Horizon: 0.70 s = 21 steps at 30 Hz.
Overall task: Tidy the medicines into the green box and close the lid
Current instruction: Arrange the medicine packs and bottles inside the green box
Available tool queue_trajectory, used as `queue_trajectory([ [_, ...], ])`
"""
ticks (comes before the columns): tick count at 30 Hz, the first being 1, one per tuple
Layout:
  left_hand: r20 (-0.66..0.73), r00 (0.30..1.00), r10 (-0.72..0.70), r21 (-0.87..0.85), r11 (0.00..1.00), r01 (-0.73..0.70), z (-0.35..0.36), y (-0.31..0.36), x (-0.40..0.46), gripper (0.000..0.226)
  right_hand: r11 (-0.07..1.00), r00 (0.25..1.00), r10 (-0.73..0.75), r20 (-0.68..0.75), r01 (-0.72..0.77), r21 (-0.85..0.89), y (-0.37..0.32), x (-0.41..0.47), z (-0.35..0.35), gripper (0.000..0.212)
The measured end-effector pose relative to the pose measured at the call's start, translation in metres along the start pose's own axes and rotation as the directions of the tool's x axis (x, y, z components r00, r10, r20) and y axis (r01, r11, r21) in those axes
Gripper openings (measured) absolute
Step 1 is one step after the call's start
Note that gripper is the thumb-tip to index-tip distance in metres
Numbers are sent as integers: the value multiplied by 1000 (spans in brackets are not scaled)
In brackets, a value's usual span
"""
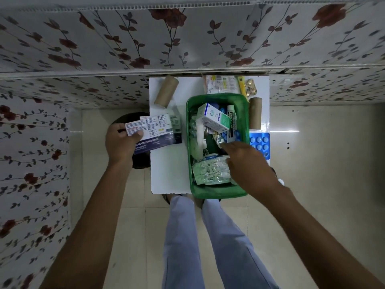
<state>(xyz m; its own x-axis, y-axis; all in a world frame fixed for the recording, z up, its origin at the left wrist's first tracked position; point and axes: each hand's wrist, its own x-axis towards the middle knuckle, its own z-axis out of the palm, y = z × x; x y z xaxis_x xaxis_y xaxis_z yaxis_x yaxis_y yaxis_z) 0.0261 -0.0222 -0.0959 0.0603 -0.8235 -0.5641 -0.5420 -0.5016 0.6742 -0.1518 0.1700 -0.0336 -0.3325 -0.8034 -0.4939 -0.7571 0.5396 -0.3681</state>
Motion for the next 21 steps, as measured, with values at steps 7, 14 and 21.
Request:
queue_trajectory([
  [7, 116, 992, 43, -132, 991, -28, -36, 37, -61, 30, 983, 948, 8, -318, 51, 178, 27, -15, -50, 28],
  [14, 418, 908, 4, 51, 998, -28, 49, 25, -137, 36, 968, 896, 160, -415, -61, 242, 63, -16, -51, 22],
  [21, 320, 935, 151, 311, 916, -254, 77, 23, -159, 30, 945, 877, 266, -400, -155, 288, 93, -22, -43, 22],
])
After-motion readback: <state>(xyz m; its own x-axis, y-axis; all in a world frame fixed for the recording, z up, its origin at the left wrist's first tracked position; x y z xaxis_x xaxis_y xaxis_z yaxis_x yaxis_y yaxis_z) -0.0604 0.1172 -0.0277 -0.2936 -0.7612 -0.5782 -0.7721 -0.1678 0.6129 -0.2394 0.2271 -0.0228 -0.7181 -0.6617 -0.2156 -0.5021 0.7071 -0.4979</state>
